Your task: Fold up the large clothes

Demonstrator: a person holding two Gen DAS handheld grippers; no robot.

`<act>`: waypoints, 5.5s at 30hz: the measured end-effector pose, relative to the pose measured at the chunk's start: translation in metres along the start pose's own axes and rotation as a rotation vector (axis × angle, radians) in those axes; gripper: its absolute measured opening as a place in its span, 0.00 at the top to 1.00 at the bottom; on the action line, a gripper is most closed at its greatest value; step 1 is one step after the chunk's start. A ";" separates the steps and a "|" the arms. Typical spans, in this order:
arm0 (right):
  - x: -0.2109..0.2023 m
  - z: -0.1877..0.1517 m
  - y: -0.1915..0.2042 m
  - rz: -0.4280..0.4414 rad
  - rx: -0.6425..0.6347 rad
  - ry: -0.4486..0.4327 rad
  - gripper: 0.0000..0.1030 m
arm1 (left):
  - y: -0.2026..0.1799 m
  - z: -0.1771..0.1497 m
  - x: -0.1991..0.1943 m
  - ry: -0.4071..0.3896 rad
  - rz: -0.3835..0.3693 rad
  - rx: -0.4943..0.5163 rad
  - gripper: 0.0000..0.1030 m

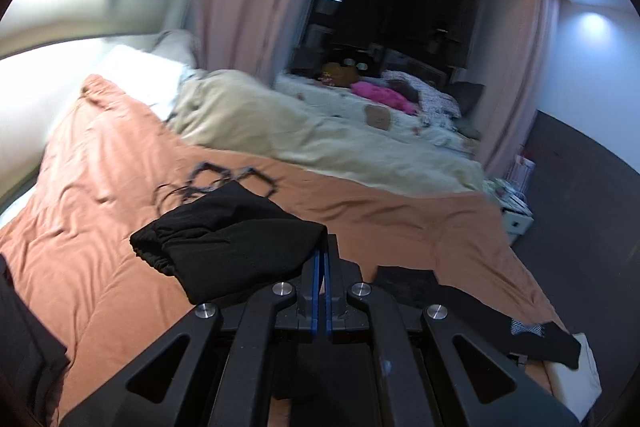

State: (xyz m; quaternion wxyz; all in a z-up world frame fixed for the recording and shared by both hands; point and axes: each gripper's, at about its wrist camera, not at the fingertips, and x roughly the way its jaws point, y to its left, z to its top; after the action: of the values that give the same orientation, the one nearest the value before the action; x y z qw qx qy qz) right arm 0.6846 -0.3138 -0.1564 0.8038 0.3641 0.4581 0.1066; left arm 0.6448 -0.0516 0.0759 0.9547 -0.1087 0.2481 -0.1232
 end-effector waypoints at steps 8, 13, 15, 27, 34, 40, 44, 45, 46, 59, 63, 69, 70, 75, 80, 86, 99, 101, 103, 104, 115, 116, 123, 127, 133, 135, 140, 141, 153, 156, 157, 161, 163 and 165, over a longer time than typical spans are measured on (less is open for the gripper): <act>-0.077 -0.010 -0.052 -0.101 0.056 -0.166 0.45 | -0.093 0.001 0.020 0.038 -0.148 0.108 0.96; -0.095 -0.007 -0.082 -0.123 0.140 -0.199 0.45 | -0.142 -0.010 0.042 0.081 -0.228 0.149 0.96; -0.099 -0.003 -0.089 -0.118 0.159 -0.220 0.45 | -0.158 -0.017 0.052 0.099 -0.252 0.168 0.96; -0.125 0.004 -0.138 -0.099 0.295 -0.264 0.45 | -0.226 -0.101 0.147 0.412 -0.424 0.187 0.89; -0.137 0.009 -0.155 -0.100 0.332 -0.298 0.45 | -0.215 -0.126 0.144 0.445 -0.451 0.193 0.00; -0.132 0.013 -0.150 -0.098 0.302 -0.290 0.44 | -0.172 -0.118 0.134 0.407 -0.286 0.209 0.00; -0.122 0.018 -0.137 -0.124 0.246 -0.266 0.42 | -0.130 -0.117 0.126 0.387 -0.194 0.195 0.01; -0.118 0.020 -0.133 -0.149 0.226 -0.259 0.33 | -0.120 -0.118 0.124 0.386 -0.171 0.191 0.06; -0.114 0.021 -0.128 -0.180 0.201 -0.255 0.24 | -0.109 -0.119 0.123 0.390 -0.150 0.183 0.12; -0.047 0.035 -0.084 -0.449 -0.083 -0.141 0.16 | -0.005 -0.174 0.149 0.531 0.037 0.080 0.64; -0.036 0.041 -0.086 -0.503 -0.116 -0.123 0.16 | 0.013 -0.197 0.160 0.581 0.069 0.044 0.65; -0.077 0.057 -0.132 -0.401 0.084 -0.275 0.22 | 0.025 -0.223 0.176 0.628 0.097 0.028 0.75; -0.088 0.058 -0.141 -0.382 0.130 -0.313 0.25 | 0.027 -0.225 0.178 0.628 0.095 0.021 0.75; -0.114 0.049 -0.184 -0.258 0.276 -0.351 0.42 | 0.020 -0.226 0.180 0.626 0.105 0.031 0.75; -0.125 0.034 -0.205 -0.186 0.334 -0.343 0.66 | 0.020 -0.224 0.181 0.626 0.103 0.033 0.75; -0.102 0.035 -0.210 -0.114 0.341 -0.324 0.93 | 0.025 -0.227 0.178 0.624 0.101 0.030 0.75; -0.115 0.047 -0.221 -0.013 0.402 -0.330 0.53 | 0.016 -0.209 0.154 0.568 0.062 -0.081 0.73; -0.131 0.042 -0.218 -0.038 0.395 -0.351 0.46 | 0.008 -0.205 0.148 0.556 0.055 -0.065 0.57; -0.148 0.040 -0.215 -0.079 0.349 -0.359 0.46 | 0.000 -0.199 0.139 0.522 0.044 -0.061 0.32; -0.158 0.040 -0.216 -0.106 0.329 -0.364 0.46 | -0.003 -0.197 0.134 0.500 0.035 -0.061 0.30; -0.283 0.049 -0.278 -0.342 0.338 -0.474 0.46 | -0.048 -0.192 0.132 0.474 -0.024 0.008 0.30; -0.292 0.050 -0.283 -0.351 0.344 -0.486 0.46 | -0.050 -0.192 0.133 0.473 -0.026 0.014 0.30; -0.350 0.051 -0.326 -0.368 0.421 -0.568 0.46 | -0.052 -0.196 0.142 0.479 -0.007 0.039 0.30; -0.359 0.054 -0.343 -0.383 0.458 -0.591 0.46 | -0.044 -0.198 0.148 0.476 0.006 0.040 0.30; -0.362 0.059 -0.374 -0.438 0.518 -0.617 0.46 | -0.031 -0.201 0.154 0.467 0.028 0.064 0.30; -0.358 0.060 -0.385 -0.434 0.554 -0.630 0.46 | -0.028 -0.202 0.155 0.466 0.034 0.074 0.30; -0.352 0.070 -0.396 -0.480 0.569 -0.673 0.57 | -0.014 -0.202 0.152 0.460 0.052 0.068 0.30; -0.353 0.072 -0.400 -0.493 0.574 -0.684 0.81 | -0.012 -0.201 0.152 0.459 0.054 0.064 0.30; -0.399 0.114 -0.290 -0.444 0.264 -0.795 0.96 | 0.014 -0.182 0.099 0.432 0.086 0.006 0.30; -0.401 0.129 -0.241 -0.404 0.162 -0.785 0.96 | 0.020 -0.174 0.080 0.419 0.098 -0.003 0.30; -0.400 0.132 -0.226 -0.394 0.132 -0.781 0.97 | 0.023 -0.172 0.071 0.413 0.108 -0.004 0.30; -0.390 0.144 -0.164 -0.357 0.020 -0.758 0.97 | 0.034 -0.167 0.046 0.396 0.125 -0.034 0.30; -0.380 0.148 -0.138 -0.337 -0.025 -0.735 0.97 | 0.039 -0.166 0.037 0.393 0.134 -0.051 0.30; -0.366 0.151 -0.112 -0.317 -0.068 -0.706 0.97 | 0.045 -0.167 0.025 0.394 0.146 -0.065 0.30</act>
State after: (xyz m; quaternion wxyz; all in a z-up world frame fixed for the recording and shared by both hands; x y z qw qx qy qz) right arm 0.5855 -0.6516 0.0559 0.9302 0.2762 0.2000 -0.1356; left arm 0.5909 -0.0412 -0.0898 0.8902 -0.0949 0.4409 -0.0644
